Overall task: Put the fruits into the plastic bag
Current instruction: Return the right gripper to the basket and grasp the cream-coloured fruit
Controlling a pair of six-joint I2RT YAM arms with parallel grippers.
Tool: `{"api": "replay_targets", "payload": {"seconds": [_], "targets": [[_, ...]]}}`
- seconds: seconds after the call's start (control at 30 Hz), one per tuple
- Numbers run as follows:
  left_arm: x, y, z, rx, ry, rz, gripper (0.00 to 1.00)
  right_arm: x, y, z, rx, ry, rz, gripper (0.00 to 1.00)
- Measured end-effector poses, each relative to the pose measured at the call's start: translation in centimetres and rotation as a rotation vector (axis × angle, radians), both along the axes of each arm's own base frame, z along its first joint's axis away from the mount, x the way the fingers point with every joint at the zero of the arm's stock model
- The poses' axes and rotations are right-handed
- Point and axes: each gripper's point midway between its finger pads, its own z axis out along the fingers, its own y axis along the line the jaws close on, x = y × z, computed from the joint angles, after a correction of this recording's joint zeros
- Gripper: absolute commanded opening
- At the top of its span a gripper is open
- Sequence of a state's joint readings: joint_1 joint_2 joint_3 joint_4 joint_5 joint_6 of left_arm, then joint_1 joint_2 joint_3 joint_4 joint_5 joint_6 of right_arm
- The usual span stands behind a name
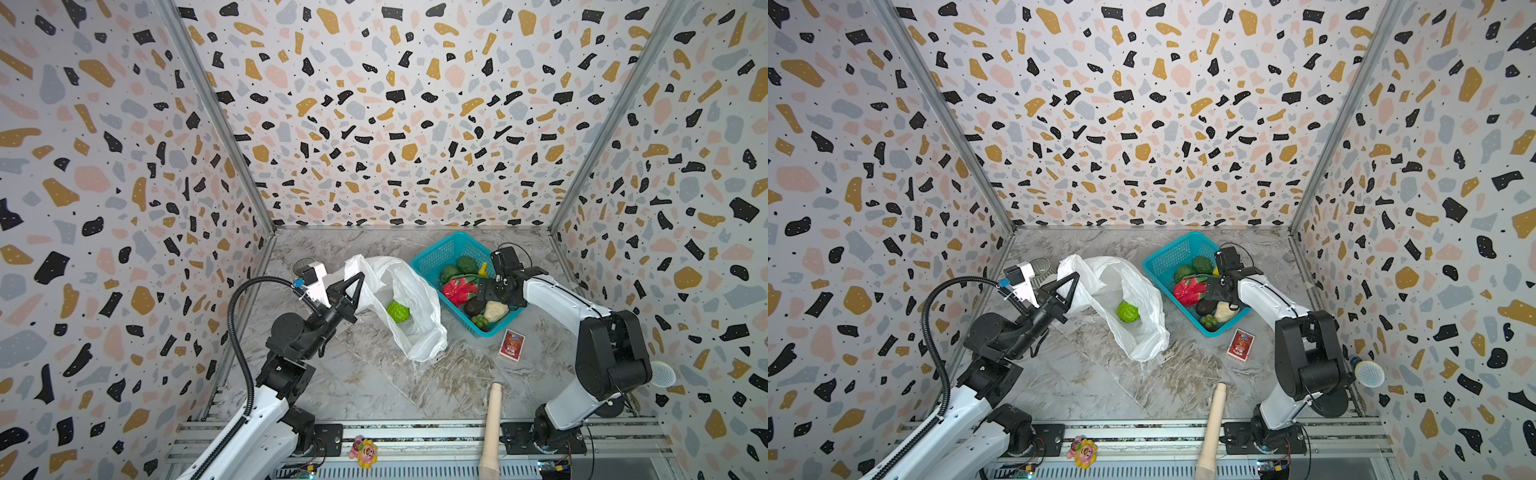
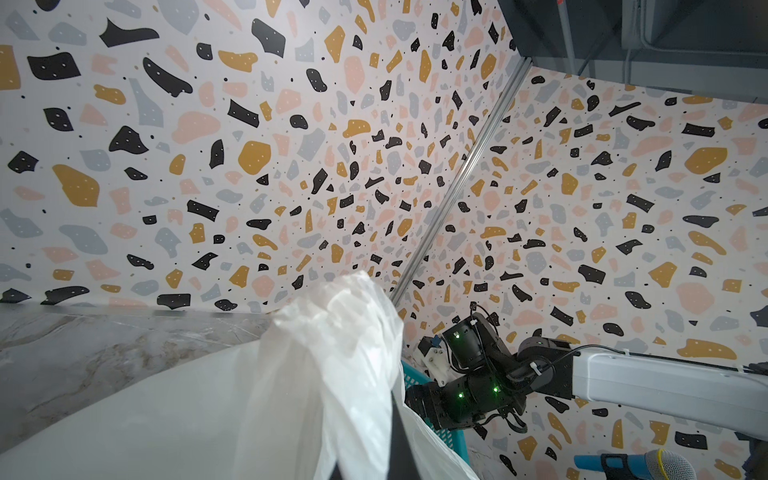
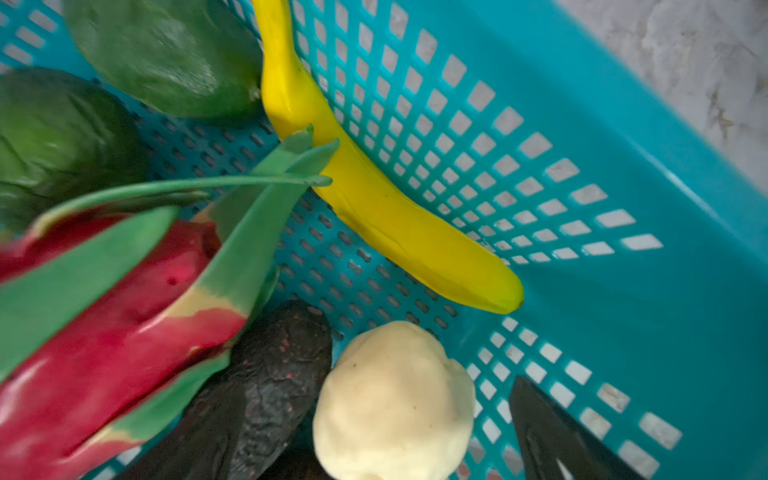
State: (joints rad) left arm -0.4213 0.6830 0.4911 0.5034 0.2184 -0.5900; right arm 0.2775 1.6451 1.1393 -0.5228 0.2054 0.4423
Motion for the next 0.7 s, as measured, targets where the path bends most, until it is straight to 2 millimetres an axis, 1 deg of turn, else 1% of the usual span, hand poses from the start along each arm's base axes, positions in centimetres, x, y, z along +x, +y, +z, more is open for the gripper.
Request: {"api": "replay_targets", "payload": {"seconds": [0.23,0.47,0.57,0.7], "targets": [[0.3,-0.1,-0.8,0.031,0.019,0.005,0.0,0.1,0.0,-1.1,-0.081,0.051,0.034,1.0],[0.3,-0.1,0.7,0.059,-0.016,0.014,0.0,0.4,-0.3,-0.9,-0.13,0.113,0.062,0.98],[0.4,-0.2,0.6,0.07,-0.019,0.016,0.0,0.3,0.0,-0.7,-0.134,0.143,0.097,0.98],[0.6,-0.2,0.3,0.083,-0.015,0.017,0.0,-0.6,0.1,-0.8,-0.137,0.19,0.141,0.96]]}}
